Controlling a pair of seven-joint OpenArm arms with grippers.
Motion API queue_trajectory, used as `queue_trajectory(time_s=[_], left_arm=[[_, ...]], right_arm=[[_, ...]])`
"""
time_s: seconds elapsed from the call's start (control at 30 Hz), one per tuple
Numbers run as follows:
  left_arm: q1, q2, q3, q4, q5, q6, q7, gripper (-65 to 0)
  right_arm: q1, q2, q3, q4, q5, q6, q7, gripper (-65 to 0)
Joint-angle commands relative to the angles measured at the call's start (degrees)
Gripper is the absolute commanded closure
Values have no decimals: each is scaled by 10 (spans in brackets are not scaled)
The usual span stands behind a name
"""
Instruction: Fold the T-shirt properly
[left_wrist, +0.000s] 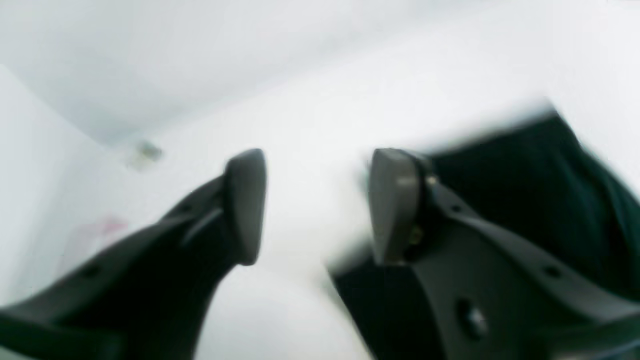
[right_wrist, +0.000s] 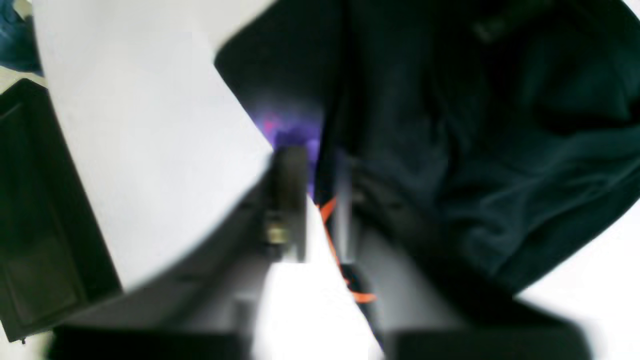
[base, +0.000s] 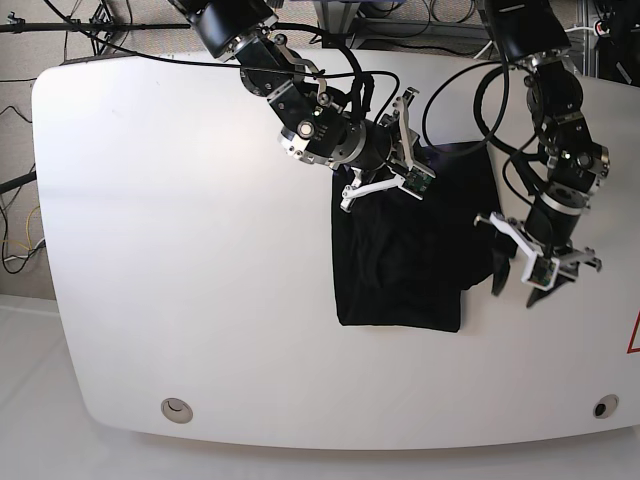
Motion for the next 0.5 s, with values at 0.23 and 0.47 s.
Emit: queue_trajectory(time_s=[0.23,0.47], left_arm=[[53,6,-55,7,-6,-22,-10,-148],[52,5,-110,6,-5,-46,49,-148]], right_arm=[[33,-21,1,-62,-1,-7,14,0],[51,-31,1,-141,-2,-6,37,0]])
